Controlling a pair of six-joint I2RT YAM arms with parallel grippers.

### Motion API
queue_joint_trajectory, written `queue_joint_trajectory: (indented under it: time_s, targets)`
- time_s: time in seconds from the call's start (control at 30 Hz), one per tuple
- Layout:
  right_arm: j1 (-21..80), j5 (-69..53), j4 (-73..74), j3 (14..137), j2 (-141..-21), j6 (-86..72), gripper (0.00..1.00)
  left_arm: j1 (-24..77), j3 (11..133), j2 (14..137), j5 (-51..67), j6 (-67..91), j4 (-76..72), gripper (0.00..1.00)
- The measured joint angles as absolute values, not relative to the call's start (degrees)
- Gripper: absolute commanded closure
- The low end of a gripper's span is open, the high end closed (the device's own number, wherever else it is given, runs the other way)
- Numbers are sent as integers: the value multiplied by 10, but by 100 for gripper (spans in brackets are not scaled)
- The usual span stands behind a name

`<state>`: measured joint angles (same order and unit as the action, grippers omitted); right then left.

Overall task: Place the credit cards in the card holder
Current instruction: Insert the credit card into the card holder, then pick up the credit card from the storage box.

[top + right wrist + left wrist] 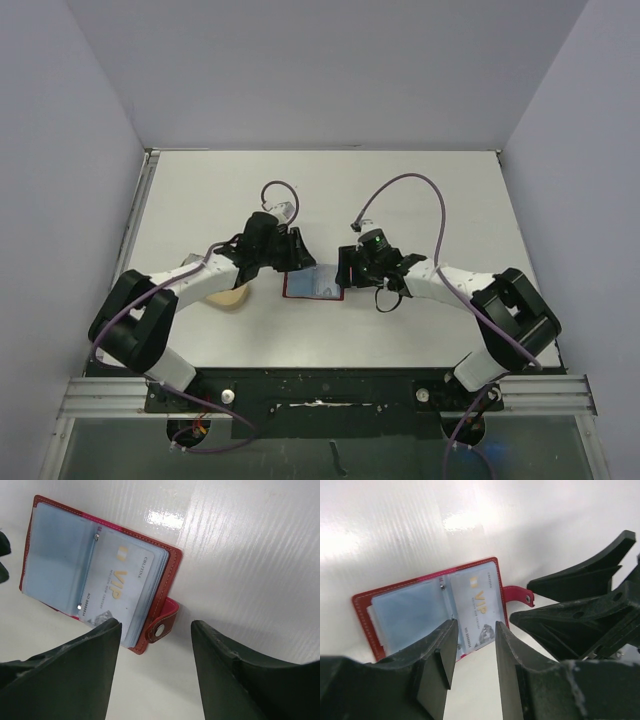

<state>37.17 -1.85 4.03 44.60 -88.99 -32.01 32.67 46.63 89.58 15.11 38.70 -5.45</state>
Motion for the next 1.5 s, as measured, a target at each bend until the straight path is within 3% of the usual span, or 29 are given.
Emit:
queue_joint_trajectory:
  time_s: [0.43, 0.8, 1.5]
  targets:
    - [372, -10, 57, 446, -825, -320, 37, 309, 550, 772, -16, 199, 178, 63]
    - [372, -10, 61, 446, -819, -317, 38, 260, 558, 689, -151, 55, 286, 61]
    - [352, -26, 61, 444, -798, -303, 38, 187, 512, 806, -273, -22, 305, 60]
